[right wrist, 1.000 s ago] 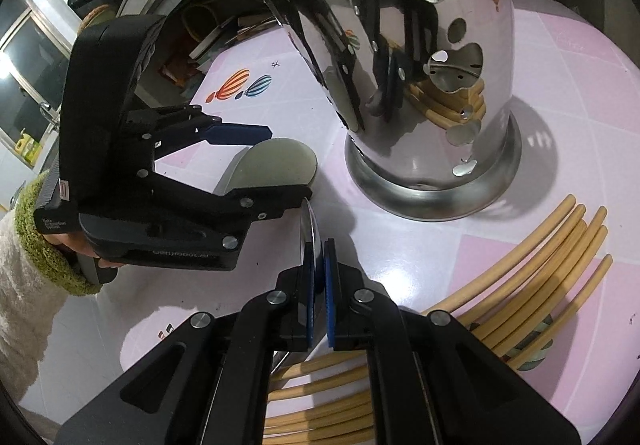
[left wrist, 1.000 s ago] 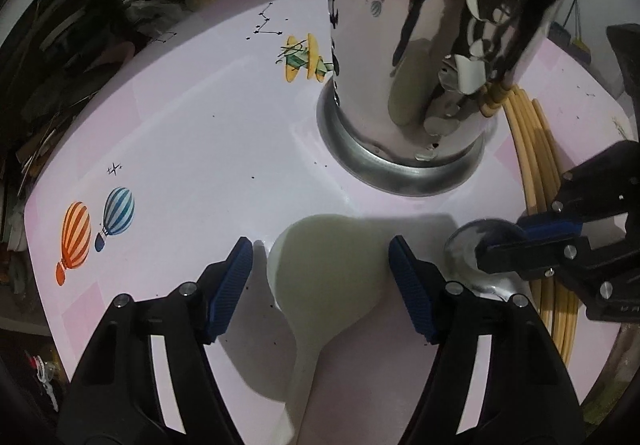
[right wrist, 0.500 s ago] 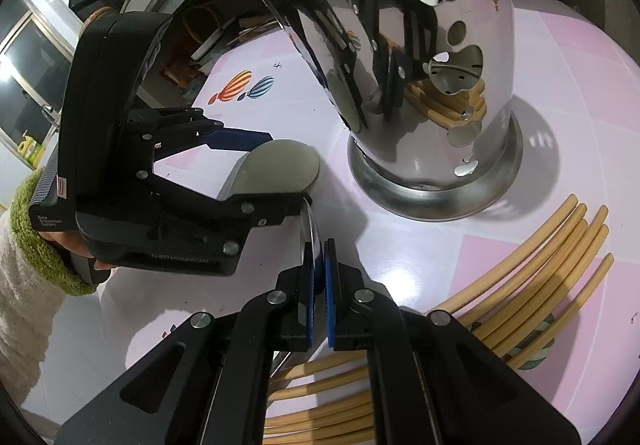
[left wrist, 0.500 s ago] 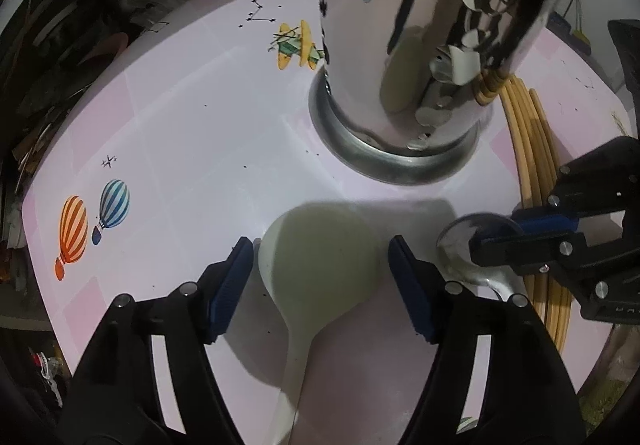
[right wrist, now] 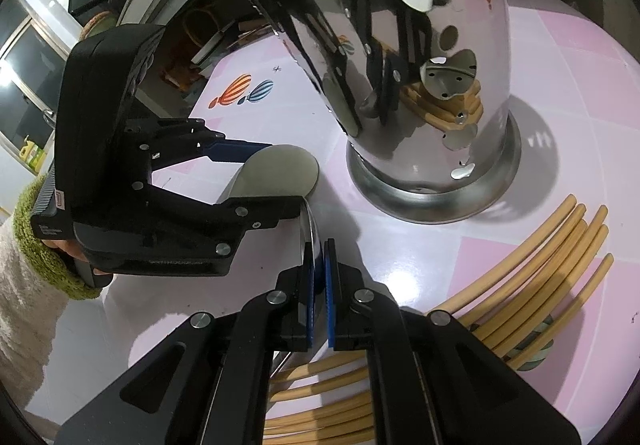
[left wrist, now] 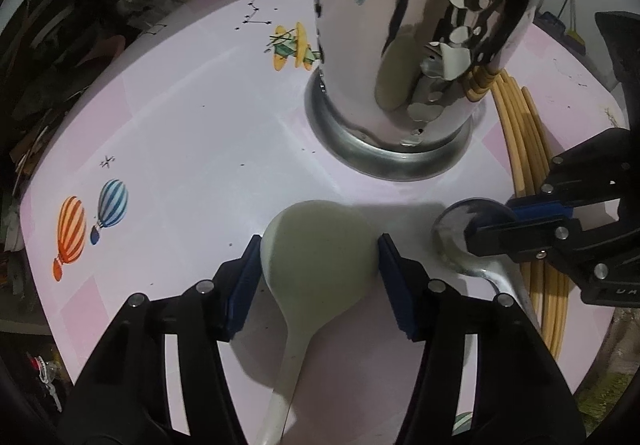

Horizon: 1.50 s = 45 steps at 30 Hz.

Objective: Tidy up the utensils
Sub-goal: 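Close the left tool on the white ladle's bowl and lift it, then raise the white ladle with the left tool while the right tool carries the spoon toward the holder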

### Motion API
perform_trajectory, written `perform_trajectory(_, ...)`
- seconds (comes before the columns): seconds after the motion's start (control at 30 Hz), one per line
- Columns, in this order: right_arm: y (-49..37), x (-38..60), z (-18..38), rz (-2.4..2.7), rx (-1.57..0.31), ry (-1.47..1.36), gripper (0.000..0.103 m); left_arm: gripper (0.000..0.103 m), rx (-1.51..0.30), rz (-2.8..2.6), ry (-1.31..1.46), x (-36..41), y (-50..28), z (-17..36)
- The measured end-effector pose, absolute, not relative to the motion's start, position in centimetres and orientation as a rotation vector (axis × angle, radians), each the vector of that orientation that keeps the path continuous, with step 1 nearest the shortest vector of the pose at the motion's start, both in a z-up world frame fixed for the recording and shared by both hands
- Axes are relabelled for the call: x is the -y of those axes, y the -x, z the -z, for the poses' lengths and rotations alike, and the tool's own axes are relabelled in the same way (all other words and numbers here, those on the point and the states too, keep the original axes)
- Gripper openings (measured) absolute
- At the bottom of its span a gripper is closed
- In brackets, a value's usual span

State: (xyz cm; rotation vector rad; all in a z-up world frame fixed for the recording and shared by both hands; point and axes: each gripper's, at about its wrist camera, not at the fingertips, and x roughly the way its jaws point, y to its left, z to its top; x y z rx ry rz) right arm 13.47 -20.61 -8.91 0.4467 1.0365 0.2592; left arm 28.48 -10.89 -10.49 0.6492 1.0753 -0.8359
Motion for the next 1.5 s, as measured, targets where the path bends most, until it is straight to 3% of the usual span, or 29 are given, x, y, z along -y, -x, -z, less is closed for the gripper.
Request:
perform_trajectory(0.33, -13.0, 19.8, 7.1, -0.263, -0.999, -0.431, 0.005, 0.054, -0.997, 0.776, -0.603, 8.5, -27.6, 8.6)
perform_trajectory(1.03, -11.2, 19.8, 0.4, -0.245, -0.848, -0.344, 0.005, 0.054, -0.723, 0.589, -0.262, -0.3, -25.0, -1.8)
perform_trajectory(1.5, -10.2, 23.1, -10.4, -0.211, -0.629, -0.252, 0.005, 0.054, -0.520, 0.660, -0.148, 1.9, -23.4, -10.8)
